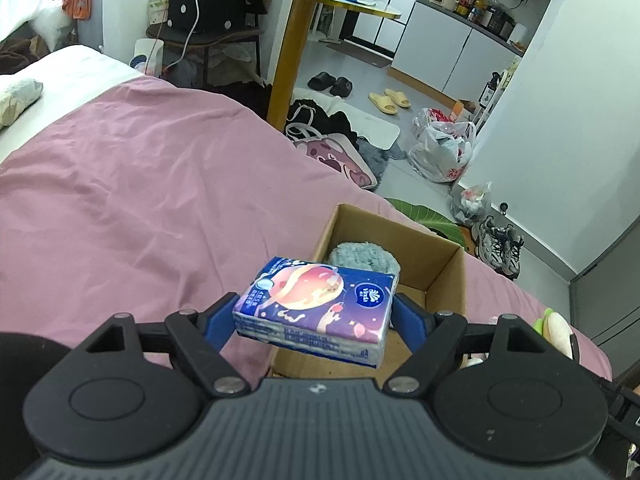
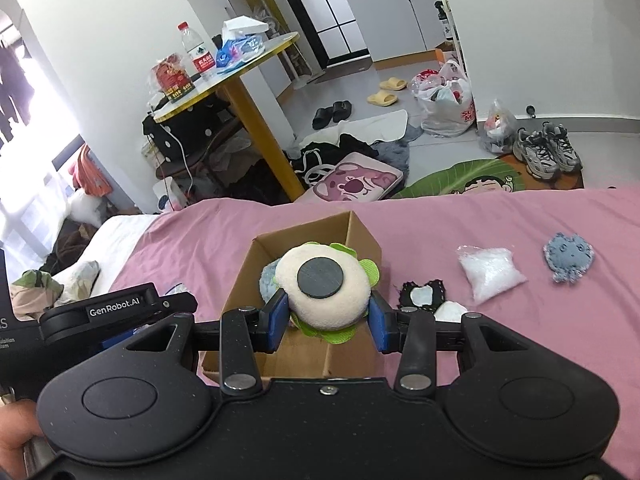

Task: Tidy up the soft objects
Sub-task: 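Carry the tissue pack and eyeball plush over the box with both tools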

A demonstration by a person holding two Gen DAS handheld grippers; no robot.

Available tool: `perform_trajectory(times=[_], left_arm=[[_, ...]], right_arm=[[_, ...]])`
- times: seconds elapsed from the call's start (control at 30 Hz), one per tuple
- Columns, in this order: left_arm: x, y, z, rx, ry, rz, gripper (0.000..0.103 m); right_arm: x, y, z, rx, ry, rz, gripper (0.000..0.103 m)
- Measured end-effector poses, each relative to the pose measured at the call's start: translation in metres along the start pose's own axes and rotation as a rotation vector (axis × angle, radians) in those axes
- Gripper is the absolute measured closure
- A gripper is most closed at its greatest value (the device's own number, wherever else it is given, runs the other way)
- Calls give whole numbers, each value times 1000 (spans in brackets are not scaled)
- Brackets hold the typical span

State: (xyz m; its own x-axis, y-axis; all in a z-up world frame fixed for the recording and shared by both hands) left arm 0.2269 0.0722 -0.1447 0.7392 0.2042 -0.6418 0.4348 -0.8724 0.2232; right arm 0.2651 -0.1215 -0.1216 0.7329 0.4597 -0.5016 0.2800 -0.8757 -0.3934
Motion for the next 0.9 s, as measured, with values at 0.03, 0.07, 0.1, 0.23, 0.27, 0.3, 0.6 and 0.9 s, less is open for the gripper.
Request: perform_trajectory(times=[0.03,0.07,0.1,0.23,0.27,0.3,0.6,0.9], left_arm=[[4,-1,-1,3,-6,0,22],[6,-1,-1,6,-9,1,22],[9,-1,-1,9,-12,0,22],[22,2,-3,20,-36,7,22],[25,2,-3,26,-43,9,22],[28,3,-3,30,-49,12,22],[53,11,7,58,-115,29,22],[63,10,8,88,-162,8,19]], right_arm=[[2,-2,0,-2,-2,0,62],[6,-3,-1,-5,-5,1,62],[10,-5,-2,-7,-6,2,62],[22,-9,-5,-4,-10,5,62],[25,-9,-5,-2,-12,6,62],[28,-10,-6,1,-14,7,62],[56,-15,-5,-1,-41,13,62],[81,-17,-6,14,-70,-2,62]])
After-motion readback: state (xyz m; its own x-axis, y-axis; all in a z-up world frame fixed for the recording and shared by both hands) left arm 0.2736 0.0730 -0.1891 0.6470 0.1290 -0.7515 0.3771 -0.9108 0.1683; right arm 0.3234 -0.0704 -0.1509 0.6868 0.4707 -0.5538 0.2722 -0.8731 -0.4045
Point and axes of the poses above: each gripper's, at about its wrist camera, not at the fingertips, and x roughly the way its jaws point, y to its right, z to its underside, the point moved 10 cm from there along x, roughly the way its jaws point, and after that the axes turned 10 degrees about y, right-handed, at the moved point
